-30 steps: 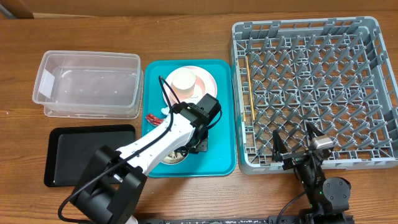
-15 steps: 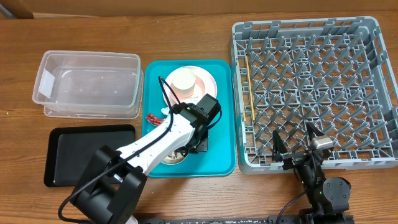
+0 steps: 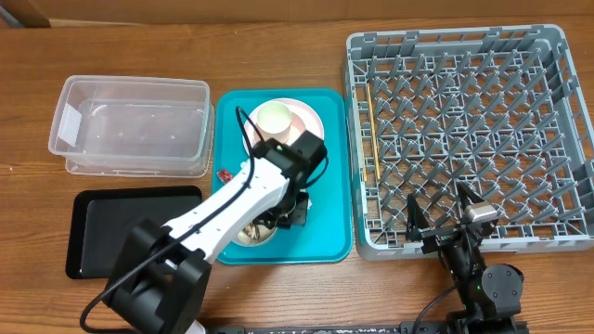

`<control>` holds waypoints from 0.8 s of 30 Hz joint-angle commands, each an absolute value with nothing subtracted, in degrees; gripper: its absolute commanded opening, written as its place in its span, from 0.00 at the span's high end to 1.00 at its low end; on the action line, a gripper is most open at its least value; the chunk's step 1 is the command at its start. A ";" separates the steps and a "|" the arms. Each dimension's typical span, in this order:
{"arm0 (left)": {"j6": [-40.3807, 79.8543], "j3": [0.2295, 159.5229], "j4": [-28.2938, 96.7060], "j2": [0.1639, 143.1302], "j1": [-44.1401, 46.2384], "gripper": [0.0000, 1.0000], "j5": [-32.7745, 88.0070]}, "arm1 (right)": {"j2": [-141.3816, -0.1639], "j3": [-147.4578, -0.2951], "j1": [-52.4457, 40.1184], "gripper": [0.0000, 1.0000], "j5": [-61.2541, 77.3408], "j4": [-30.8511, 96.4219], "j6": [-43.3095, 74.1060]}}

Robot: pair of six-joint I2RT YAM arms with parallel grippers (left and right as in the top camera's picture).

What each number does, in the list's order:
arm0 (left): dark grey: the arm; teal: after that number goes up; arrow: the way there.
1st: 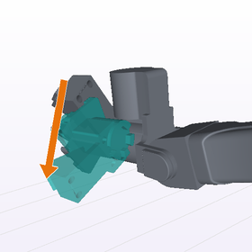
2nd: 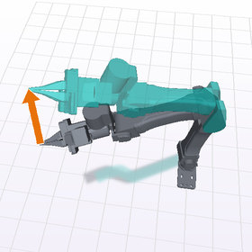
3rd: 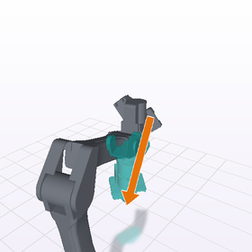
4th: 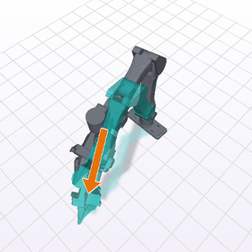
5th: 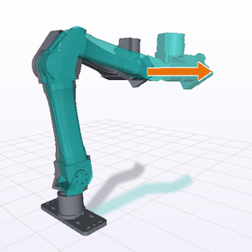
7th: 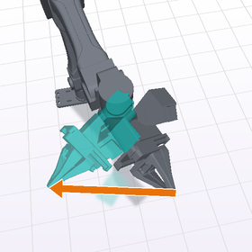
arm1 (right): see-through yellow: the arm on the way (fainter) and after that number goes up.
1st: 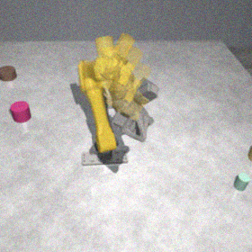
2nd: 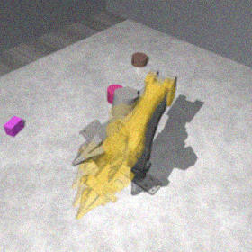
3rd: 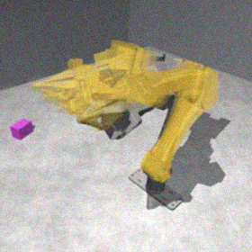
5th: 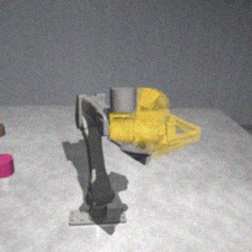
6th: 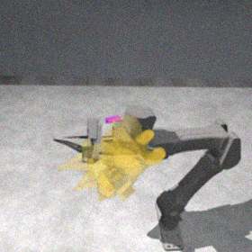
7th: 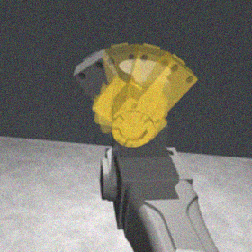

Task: Sort waste into correct bins and load items into the dishwasher
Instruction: 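Lift the bowl and carry it left over the black tray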

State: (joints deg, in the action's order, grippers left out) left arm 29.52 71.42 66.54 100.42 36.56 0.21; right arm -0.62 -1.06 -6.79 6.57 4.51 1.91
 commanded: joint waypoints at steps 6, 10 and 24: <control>25.10 76.16 71.99 91.07 29.85 0.96 -2.98 | -0.16 -0.47 -6.72 0.00 6.07 4.23 2.20; 23.70 76.14 73.47 86.15 24.97 0.96 -3.16 | -0.16 -0.47 -6.72 0.00 6.07 4.23 2.20; 8.10 75.83 73.56 76.47 -7.75 0.96 15.62 | -0.16 -0.47 -6.72 0.00 6.07 4.23 2.20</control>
State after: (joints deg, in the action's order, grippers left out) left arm 15.88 74.67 73.73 77.52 0.49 4.91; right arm -0.62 -1.06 -6.79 6.57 4.56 1.93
